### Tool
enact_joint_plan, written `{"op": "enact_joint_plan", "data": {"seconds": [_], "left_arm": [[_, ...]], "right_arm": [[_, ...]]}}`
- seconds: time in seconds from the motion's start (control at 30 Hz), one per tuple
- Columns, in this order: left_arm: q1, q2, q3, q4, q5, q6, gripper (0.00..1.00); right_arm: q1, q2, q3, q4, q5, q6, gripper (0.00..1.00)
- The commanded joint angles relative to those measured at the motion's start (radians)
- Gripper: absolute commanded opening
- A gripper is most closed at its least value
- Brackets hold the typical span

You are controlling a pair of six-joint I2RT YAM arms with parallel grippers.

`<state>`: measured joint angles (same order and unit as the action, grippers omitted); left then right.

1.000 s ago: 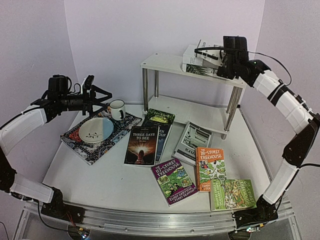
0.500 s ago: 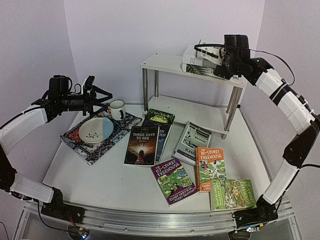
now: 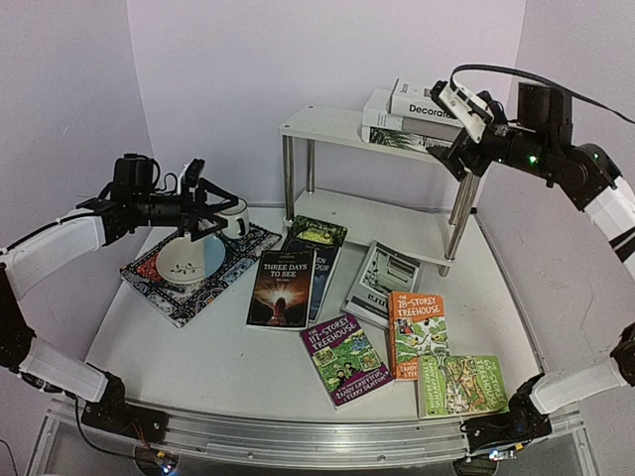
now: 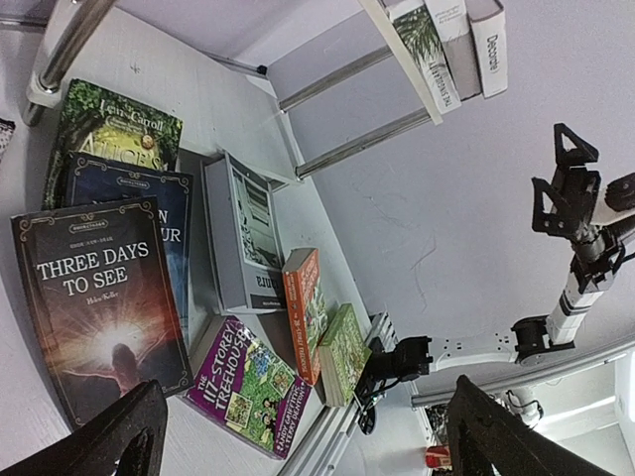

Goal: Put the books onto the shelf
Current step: Pick up the book from the book pile.

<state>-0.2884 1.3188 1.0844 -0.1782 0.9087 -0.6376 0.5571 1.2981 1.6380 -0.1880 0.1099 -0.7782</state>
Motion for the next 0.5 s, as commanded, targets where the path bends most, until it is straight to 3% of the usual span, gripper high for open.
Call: {"op": "enact_joint_plan", "data": {"seconds": [0.0, 0.23, 0.33, 0.47], "left_arm": [[-0.117, 0.044, 0.001, 0.083, -0.092, -0.015, 1.0], [-0.255, 0.128, 0.0, 0.172, -0.274, -0.037, 1.0], [-0.295, 0.178, 0.008, 0.232, -0.3, -0.033, 1.0], [-0.353, 0.276, 0.056, 0.268, -0.314, -0.018, 1.0]], "right_arm": [[0.004, -0.04, -0.156, 0.052, -0.385, 0.266, 0.98], [0.028, -0.107, -0.545, 0.314, -0.617, 0.558, 0.98], [0.074, -0.159, -0.716, 0.469, -0.529, 0.635, 0.98], [0.104, -0.18, -0.833, 0.506, -0.426, 0.678, 0.98]]}}
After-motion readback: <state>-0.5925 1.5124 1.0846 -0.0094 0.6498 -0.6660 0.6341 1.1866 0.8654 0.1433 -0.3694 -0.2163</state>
